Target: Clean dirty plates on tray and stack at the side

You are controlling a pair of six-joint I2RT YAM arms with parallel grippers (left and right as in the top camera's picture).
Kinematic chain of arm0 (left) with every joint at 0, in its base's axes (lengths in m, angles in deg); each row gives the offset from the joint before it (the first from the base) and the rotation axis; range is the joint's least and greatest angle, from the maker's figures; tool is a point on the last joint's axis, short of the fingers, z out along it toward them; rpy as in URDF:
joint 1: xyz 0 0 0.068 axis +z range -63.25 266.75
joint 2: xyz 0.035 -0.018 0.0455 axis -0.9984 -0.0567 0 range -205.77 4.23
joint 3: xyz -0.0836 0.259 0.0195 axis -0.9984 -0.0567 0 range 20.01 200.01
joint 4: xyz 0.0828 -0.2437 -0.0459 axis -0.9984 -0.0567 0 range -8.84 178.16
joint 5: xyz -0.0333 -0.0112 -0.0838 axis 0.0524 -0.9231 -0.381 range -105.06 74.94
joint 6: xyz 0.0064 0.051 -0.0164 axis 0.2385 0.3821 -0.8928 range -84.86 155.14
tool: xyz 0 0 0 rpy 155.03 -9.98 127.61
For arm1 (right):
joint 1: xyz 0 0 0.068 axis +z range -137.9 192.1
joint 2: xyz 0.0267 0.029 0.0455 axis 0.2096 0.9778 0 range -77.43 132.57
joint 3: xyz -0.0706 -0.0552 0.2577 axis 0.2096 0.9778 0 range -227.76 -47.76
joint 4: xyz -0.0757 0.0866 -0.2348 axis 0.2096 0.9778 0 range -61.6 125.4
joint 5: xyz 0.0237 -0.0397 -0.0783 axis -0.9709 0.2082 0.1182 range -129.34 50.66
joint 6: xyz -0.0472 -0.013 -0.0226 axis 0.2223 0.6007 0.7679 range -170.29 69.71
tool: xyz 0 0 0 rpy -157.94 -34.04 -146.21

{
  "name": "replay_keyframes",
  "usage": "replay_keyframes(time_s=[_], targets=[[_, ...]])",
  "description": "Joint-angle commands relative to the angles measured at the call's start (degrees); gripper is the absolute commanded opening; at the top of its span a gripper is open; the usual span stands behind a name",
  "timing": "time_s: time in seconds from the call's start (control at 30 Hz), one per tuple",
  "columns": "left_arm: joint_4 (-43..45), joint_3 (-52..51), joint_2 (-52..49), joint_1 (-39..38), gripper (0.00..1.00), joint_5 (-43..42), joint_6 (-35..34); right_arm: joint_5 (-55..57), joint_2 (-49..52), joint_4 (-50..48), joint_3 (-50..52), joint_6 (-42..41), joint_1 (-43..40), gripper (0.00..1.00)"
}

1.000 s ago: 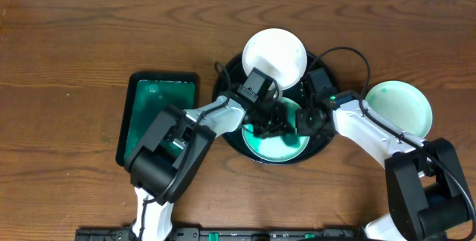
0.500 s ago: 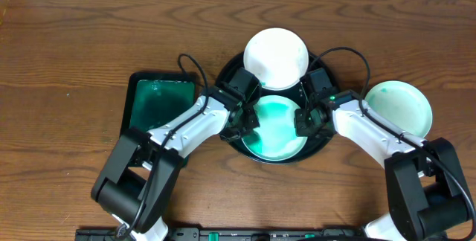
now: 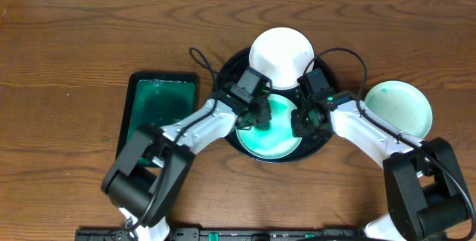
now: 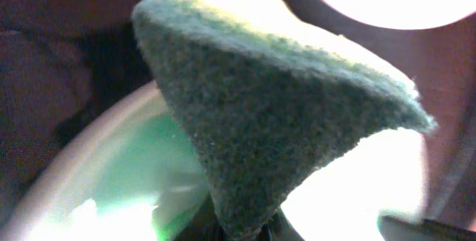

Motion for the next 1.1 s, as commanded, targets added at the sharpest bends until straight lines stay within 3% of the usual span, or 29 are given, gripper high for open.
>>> replay_keyframes(time_s=[0.0, 0.13, 0.33, 0.6, 0.8, 0.9, 1.0, 1.07], targets=[[5.6, -0.9, -7.0, -2.6, 0.07, -13.3, 0.9, 2.5, 1.8, 0.0, 0.2, 1.0, 0.3, 0.01], [9.7, -0.9, -8.6, -2.8, 0.07, -20.6, 0.9, 2.5, 1.8, 0.0, 0.2, 1.0, 0.3, 0.01], [3.3, -0.9, -4.1, -1.0, 0.07, -20.4, 5.8, 2.5, 1.8, 0.1, 0.2, 1.2, 0.3, 0.01], [-21.3, -0.9, 15.8, 5.7, 0.07, 0.4, 8.9, 2.6, 1.8, -0.2, 0.2, 1.5, 0.3, 0.01], [-39.7, -1.0, 30.6, 16.0, 0.08, 22.2, 11.0, 5.5, 1.8, -1.0, 0.2, 4.8, 0.3, 0.01], [-42.7, -2.1, 33.3, 23.1, 0.07, 28.7, 11.0, 5.7, 1.5, -1.8, -0.1, 4.8, 0.3, 0.01], [-41.7, -3.9, 32.6, 30.0, 0.08, 27.6, 11.0, 7.8, -1.0, -1.3, -1.2, 4.5, 0.3, 0.01], [-39.3, -6.2, 30.7, 34.9, 0.07, 25.4, 11.3, 15.1, -6.2, 0.5, -3.3, 4.2, 1.2, 0.01]])
